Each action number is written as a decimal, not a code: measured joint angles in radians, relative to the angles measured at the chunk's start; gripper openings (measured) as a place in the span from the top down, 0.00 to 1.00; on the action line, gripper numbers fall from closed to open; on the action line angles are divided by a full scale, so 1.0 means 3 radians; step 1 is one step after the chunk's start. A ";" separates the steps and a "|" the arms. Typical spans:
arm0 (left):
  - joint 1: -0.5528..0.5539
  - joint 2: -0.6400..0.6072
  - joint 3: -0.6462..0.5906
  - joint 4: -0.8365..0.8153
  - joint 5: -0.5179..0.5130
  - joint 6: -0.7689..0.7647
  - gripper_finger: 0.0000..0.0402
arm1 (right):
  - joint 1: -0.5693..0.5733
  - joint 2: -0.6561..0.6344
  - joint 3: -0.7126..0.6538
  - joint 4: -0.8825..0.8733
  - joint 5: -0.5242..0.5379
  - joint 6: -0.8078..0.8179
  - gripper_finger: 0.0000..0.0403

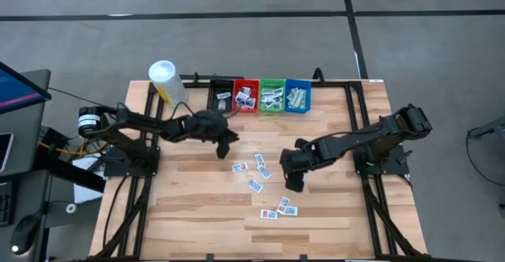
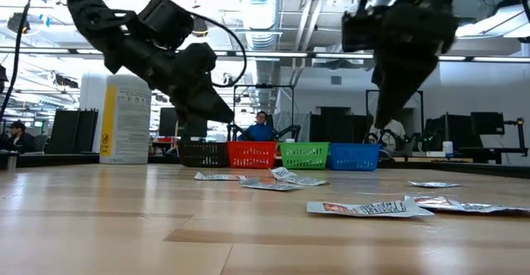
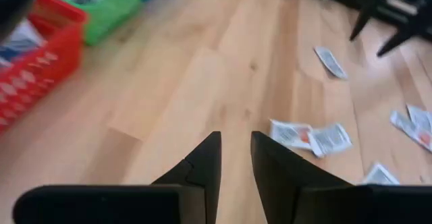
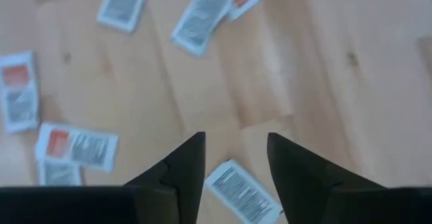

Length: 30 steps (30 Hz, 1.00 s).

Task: Pick & Place First Aid Supplies
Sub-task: Put the ointment pack into the black bin

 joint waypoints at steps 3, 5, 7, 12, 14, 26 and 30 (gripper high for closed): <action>-0.0226 0.0000 -0.0037 0.0025 -0.0175 -0.0007 0.80 | 0.0139 0.0000 0.0000 0.0001 0.0000 -0.0076 0.63; -0.0355 0.0000 -0.0050 0.0020 -0.0312 -0.0008 0.80 | 0.0220 0.0000 -0.0021 0.0014 0.0001 -0.0146 0.63; -0.0456 0.0000 -0.0050 0.0039 -0.0419 -0.0008 0.80 | 0.0290 0.0000 -0.0074 0.0004 0.0002 -0.0175 0.63; -0.0603 0.0000 -0.0050 0.0097 -0.0618 -0.0009 0.80 | 0.0423 0.0002 -0.0334 0.0051 0.0001 -0.0118 0.64; -0.0620 0.0000 -0.0049 0.0134 -0.0640 -0.0009 0.80 | 0.0464 0.0003 -0.0451 0.0184 0.0003 0.0009 0.64; -0.0620 0.0000 -0.0049 0.0200 -0.0644 -0.0011 0.80 | 0.0500 0.0002 -0.0818 0.0645 0.0159 0.0263 0.64; -0.0620 0.0000 -0.0049 0.0201 -0.0651 -0.0012 0.80 | 0.0500 0.0002 -0.0900 0.0643 0.0347 0.0265 0.64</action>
